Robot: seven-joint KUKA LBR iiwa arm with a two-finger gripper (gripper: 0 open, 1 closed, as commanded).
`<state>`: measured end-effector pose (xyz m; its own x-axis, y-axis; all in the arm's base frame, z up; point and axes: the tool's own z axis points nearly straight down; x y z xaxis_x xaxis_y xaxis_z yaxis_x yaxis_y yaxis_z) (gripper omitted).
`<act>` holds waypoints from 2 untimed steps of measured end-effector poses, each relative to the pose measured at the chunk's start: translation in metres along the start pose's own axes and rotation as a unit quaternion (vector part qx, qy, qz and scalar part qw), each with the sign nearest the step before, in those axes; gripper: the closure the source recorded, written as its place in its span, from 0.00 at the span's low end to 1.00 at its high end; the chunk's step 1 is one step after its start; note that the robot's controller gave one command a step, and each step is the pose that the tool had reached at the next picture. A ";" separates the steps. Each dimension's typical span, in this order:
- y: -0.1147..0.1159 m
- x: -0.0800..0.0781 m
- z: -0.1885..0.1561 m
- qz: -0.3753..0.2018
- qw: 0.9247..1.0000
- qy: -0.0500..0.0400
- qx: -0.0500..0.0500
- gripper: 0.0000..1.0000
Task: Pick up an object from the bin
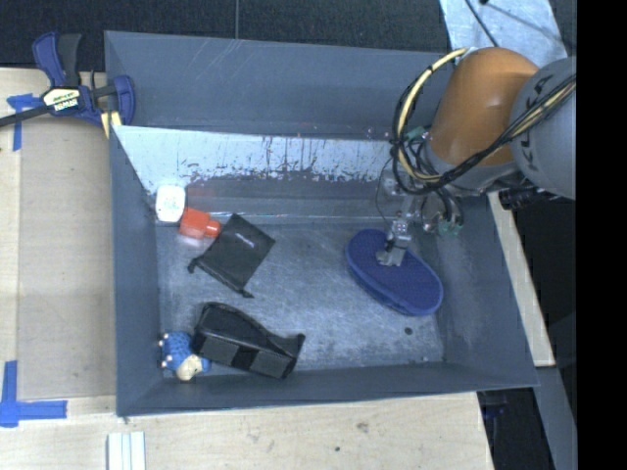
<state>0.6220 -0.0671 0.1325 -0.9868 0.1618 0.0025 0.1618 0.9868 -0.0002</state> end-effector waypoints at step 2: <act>0.001 0.031 0.025 0.206 0.979 0.001 0.000 0.00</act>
Offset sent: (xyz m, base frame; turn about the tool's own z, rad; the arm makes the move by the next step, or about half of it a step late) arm -0.0192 0.0088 -0.0191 0.3079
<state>0.5915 -0.0606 0.1077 -0.8383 0.5452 0.0032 0.5452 0.8383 -0.0013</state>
